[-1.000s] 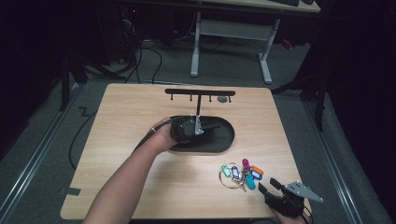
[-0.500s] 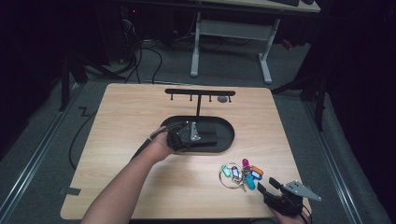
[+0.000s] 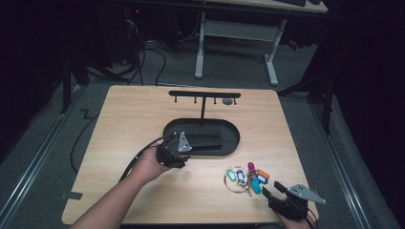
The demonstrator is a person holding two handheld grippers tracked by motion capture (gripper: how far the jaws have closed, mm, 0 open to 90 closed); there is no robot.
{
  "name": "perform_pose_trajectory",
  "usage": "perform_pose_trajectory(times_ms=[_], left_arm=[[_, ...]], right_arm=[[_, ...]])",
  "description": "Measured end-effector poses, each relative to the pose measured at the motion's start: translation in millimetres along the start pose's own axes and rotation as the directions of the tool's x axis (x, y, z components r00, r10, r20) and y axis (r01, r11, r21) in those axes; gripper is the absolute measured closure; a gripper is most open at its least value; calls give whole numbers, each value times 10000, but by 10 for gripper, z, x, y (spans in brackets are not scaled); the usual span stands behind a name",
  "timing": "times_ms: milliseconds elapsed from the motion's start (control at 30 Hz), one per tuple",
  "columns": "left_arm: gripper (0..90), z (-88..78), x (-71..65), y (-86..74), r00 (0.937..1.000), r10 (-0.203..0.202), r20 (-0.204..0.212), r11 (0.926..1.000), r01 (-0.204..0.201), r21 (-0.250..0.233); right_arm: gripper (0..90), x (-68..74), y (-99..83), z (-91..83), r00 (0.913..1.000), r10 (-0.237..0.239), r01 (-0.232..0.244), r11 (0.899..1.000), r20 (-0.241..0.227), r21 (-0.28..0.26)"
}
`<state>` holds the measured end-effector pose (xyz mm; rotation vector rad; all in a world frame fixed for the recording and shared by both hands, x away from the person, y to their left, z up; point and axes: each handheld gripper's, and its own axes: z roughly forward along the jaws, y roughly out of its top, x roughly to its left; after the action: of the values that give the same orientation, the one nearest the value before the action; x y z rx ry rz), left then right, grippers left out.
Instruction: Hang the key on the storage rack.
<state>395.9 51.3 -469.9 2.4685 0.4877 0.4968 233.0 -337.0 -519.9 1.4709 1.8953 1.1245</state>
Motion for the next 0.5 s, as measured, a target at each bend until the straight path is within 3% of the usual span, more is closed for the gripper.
perform_pose_trajectory(times_ms=[100,333,500], left_arm=[[452,-29,-17,-144,9990,-402,188,9991,404,-85],[449,-132,-95,-526,9858,-1590,545,9851,1620,-572],[447,-231,-167,-747,9784,-1979,603,9767,2020,-727]], right_arm=[[419,-6,-2,4,10000,39,-39,10000,4,7],[419,-1,-9,14,10000,25,-25,10000,3,40],[418,7,-5,21,10000,3,-3,10000,-14,62]])
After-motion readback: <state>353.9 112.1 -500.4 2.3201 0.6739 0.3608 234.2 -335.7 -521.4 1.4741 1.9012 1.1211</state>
